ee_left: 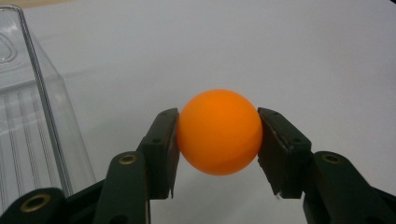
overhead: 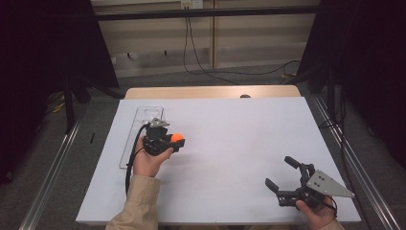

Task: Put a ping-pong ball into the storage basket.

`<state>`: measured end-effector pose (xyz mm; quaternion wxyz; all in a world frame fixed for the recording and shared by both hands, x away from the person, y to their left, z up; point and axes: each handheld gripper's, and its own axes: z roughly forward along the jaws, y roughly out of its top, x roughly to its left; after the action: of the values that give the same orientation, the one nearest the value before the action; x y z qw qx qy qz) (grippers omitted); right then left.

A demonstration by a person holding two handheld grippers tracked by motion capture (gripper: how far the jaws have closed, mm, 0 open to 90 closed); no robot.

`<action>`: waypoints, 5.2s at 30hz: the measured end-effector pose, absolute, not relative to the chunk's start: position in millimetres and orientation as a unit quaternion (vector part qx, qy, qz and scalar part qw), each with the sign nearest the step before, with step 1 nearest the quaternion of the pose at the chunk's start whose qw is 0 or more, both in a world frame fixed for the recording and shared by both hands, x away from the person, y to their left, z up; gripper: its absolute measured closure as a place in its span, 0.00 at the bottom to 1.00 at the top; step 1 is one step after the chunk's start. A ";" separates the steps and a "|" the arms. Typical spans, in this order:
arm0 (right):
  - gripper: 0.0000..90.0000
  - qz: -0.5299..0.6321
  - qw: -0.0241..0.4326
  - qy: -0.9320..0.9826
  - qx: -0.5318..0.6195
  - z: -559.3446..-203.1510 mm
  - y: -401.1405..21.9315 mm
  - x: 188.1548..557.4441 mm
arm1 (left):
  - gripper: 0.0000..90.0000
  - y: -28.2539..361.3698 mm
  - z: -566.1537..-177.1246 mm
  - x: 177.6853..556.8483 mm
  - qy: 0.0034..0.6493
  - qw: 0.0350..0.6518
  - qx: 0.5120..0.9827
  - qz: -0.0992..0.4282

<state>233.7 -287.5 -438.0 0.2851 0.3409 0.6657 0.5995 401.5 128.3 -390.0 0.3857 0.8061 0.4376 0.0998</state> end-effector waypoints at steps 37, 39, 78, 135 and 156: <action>0.03 0.600 0.285 0.666 0.340 -438.0 -287.2 233.8 | 0.56 147.6 -381.5 402.1 0.452 0.393 0.794 0.104; 0.03 0.600 0.285 0.666 0.340 -438.0 -287.3 233.9 | 0.57 148.4 -380.9 401.8 0.455 0.393 0.792 0.105; 0.03 0.600 0.285 0.666 0.339 -438.0 -287.1 233.8 | 0.57 171.1 -373.4 401.3 0.467 0.394 0.782 0.123; 0.03 0.601 0.285 0.666 0.339 -437.9 -287.1 233.8 | 0.56 199.1 -371.6 400.7 0.488 0.389 0.766 0.153; 0.03 0.601 0.284 0.666 0.339 -438.0 -286.8 234.0 | 0.57 206.8 -379.2 403.1 0.503 0.371 0.763 0.166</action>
<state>234.0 -286.8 -438.0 0.2844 0.3392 0.6655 0.6009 403.1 206.8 -379.2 0.3712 0.7626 0.5030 0.1662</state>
